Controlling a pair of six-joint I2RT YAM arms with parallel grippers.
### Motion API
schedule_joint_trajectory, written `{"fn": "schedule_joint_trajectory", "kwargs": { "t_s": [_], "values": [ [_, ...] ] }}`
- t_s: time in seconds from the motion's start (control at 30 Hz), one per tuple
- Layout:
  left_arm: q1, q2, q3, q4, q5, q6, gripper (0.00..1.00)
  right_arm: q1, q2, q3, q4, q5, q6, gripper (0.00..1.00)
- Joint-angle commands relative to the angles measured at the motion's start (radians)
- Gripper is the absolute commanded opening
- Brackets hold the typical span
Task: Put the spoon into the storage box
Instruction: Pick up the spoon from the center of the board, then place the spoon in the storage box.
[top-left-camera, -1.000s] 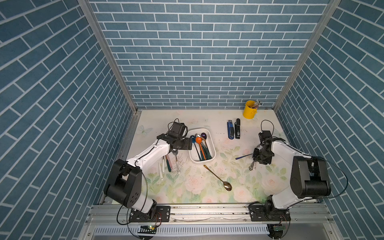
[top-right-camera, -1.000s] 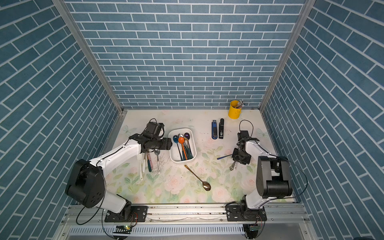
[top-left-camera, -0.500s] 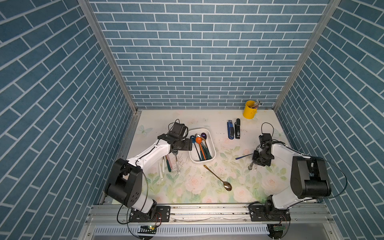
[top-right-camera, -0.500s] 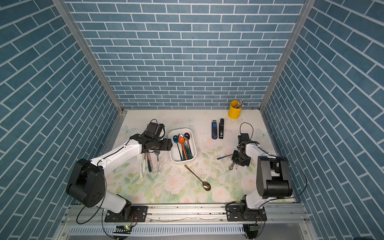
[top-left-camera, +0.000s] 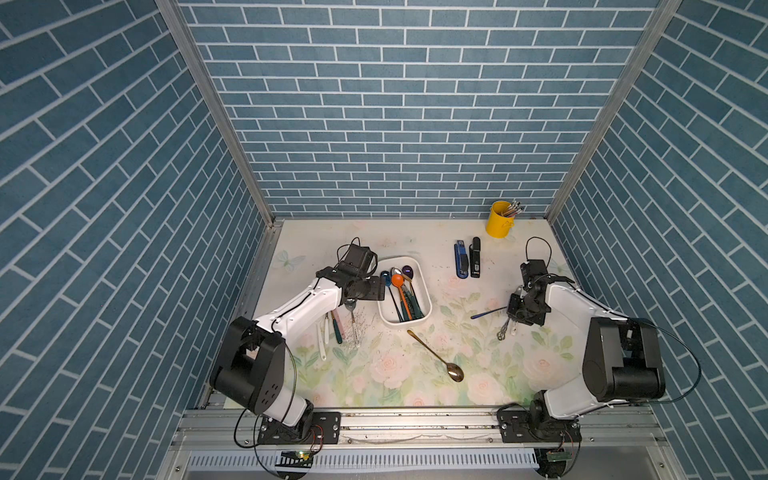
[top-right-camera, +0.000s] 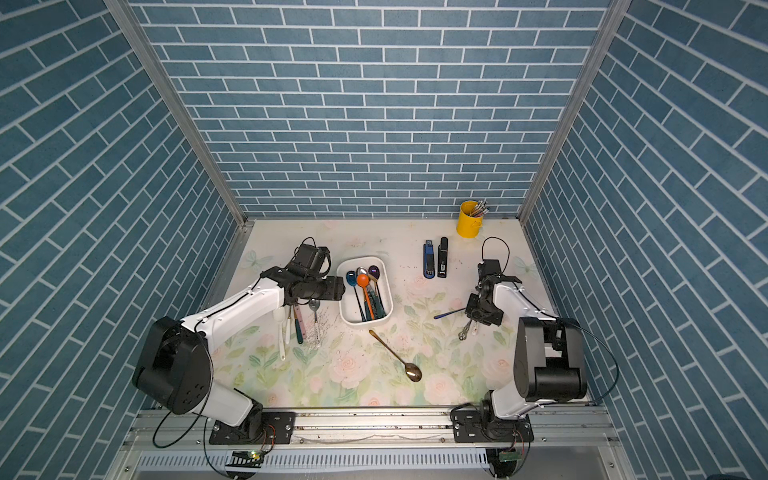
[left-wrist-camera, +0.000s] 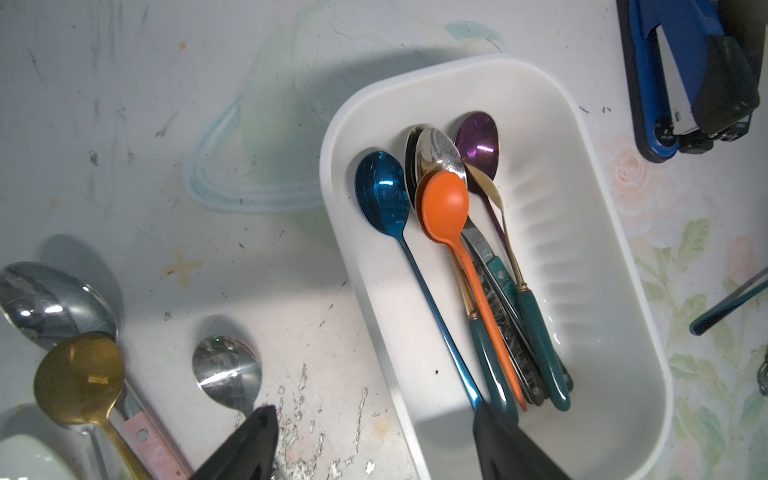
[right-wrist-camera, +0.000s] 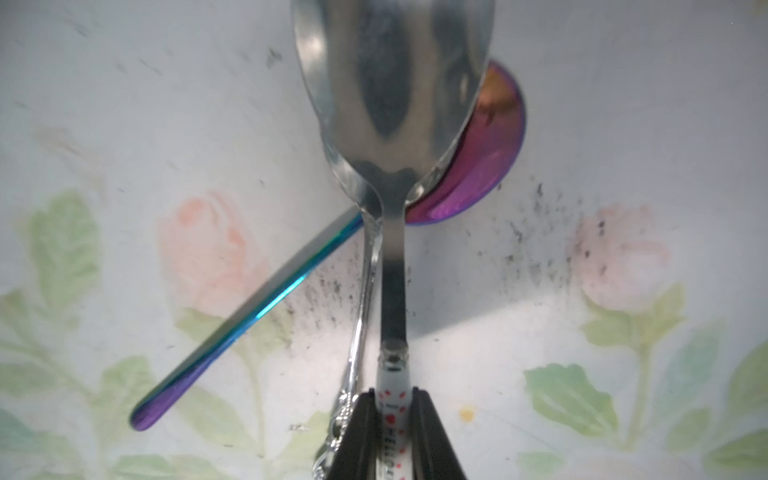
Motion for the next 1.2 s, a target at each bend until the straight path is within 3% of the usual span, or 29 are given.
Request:
{"fn": "schedule_joint_trajectory", "kwargs": {
  "t_s": [0.0,0.3,0.6,0.9,1.17],
  "values": [
    [0.003,-0.006,0.026,-0.02,-0.01,-0.014,0.81,-0.001,-0.036,0.077,-0.082,0.039,-0.028,0.08],
    [0.137,-0.066,-0.085,0.064,0.098,-0.079,0.81,0.064,-0.025,0.254,-0.202,0.041,-0.036,0.07],
    [0.303,-0.106,-0.208,0.104,0.165,-0.143,0.81,0.287,0.12,0.515,-0.272,0.024,0.0,0.06],
    [0.352,-0.157,-0.255,0.071,0.152,-0.149,0.81,0.568,0.425,0.812,-0.224,-0.059,0.049,0.06],
    [0.366,-0.195,-0.298,0.059,0.154,-0.147,0.81,0.656,0.646,1.046,-0.264,-0.116,0.017,0.06]
  ]
}}
